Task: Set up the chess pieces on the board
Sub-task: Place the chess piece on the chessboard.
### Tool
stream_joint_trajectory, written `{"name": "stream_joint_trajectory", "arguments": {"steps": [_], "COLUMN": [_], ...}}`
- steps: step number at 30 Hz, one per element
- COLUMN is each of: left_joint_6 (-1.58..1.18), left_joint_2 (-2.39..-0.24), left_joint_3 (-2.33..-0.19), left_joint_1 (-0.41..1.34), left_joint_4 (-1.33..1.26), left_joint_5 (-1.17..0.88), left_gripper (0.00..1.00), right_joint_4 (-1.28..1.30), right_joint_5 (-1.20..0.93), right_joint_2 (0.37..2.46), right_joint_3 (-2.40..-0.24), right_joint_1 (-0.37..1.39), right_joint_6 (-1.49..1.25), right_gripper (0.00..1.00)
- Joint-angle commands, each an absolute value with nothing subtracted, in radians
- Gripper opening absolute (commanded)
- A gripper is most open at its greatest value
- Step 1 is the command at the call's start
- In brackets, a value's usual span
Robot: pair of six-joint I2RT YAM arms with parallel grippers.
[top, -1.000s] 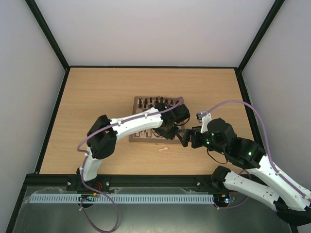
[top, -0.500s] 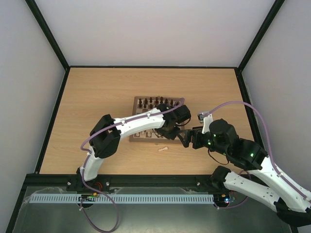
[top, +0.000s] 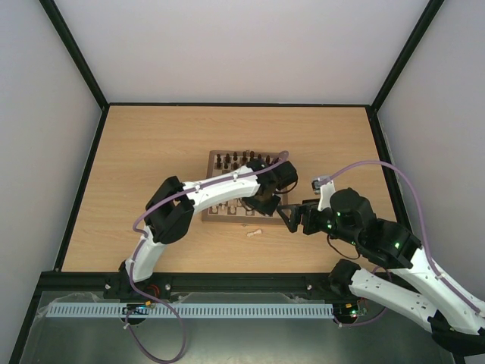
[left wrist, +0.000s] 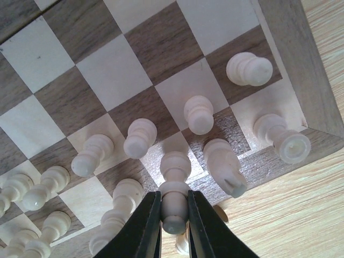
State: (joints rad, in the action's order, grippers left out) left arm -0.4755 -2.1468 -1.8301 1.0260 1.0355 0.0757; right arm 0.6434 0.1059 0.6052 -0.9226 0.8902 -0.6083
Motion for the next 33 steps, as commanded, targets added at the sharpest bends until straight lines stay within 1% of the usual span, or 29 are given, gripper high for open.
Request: {"name": "stream_joint_trajectory", "arguments": {"steps": [1, 14, 21, 24, 33], "left_joint_6": [-0.46, -0.46, -0.462, -0.463, -0.468], "left_joint_2": [-2.172, -2.184, -2.186, -2.183, -2.165], "left_joint_3": [-1.859, -1.853, -1.845, -1.843, -1.853], "left_joint_1": [1.019, 1.02, 1.019, 1.02, 1.022], "left_joint_4": [1.077, 1.082, 1.083, 1.083, 1.095], "left_joint_5": [0.079, 0.068, 0.072, 0.073, 0.078], "left_gripper": [0.13, 0.15, 0.19, 0.24, 0.3], "right_joint_4": [0.682, 0.677, 0.674, 0.674, 0.673], "right_joint_5": [0.105, 0.097, 0.092, 0.089, 0.085], "right_joint_2": [0.59, 0.591, 0.594, 0.594, 0.596], "right_joint_3": [-0.91, -0.907, -0.905, -0.905, -0.904], "right_joint_1": [0.889, 0.889, 0.889, 0.888, 0.888], "right_joint_6": [-0.589, -0.579, -0.575, -0.574, -0.572], "right_gripper": [0.99, 0.99, 0.99, 0.99, 0.99]}}
